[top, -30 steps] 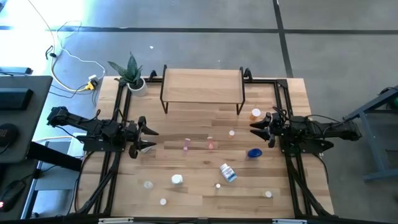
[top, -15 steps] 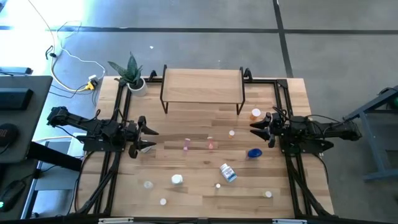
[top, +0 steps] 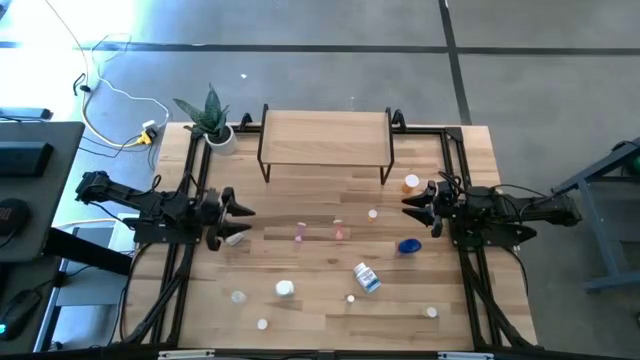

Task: Pick and place medicine bottles onto shelf by color
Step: Put the top left white pill bottle on the shelf

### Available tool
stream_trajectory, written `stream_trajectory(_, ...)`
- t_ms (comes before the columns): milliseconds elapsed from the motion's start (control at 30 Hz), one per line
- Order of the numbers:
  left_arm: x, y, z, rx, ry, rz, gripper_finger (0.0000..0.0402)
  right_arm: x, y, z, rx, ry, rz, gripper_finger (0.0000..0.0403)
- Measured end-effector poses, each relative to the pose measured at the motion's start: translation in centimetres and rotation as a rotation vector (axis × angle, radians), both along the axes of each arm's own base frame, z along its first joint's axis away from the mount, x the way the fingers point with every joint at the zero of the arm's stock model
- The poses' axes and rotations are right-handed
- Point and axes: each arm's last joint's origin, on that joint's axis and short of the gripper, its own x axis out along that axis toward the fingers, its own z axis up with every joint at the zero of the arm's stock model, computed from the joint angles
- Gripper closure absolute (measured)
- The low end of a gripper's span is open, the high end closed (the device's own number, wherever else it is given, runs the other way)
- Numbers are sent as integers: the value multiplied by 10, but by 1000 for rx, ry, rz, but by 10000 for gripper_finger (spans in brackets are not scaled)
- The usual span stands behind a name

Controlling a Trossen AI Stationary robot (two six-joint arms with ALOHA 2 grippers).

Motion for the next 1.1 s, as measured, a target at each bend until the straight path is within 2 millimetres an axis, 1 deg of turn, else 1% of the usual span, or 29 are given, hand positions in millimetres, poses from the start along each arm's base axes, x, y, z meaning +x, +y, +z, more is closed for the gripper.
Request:
stream_trajectory(167,0,3,0,-92,-13,104,172,0,0,0,0,0,0,235)
stream_trajectory(333,-1,6,1,-92,-25,214,148,0,0,0,0,0,0,235)
stream_trajectory(500,-1,7,2,-141,-46,243,143,0,0,0,0,0,0,235)
stream_trajectory(667,-1,7,3,-137,-52,240,146,0,0,0,0,-1,0,235)
stream_trajectory(767,-2,7,14,-134,-81,222,146,0,0,0,0,-1,0,235)
stream_trajectory(900,-5,5,36,-57,-110,154,147,0,0,0,0,-1,0,235)
stream_trajectory(967,-8,5,47,-8,-83,133,147,0,0,0,0,-1,0,235)
stream_trajectory(1100,-13,6,66,52,35,123,147,0,0,0,0,-1,0,235)
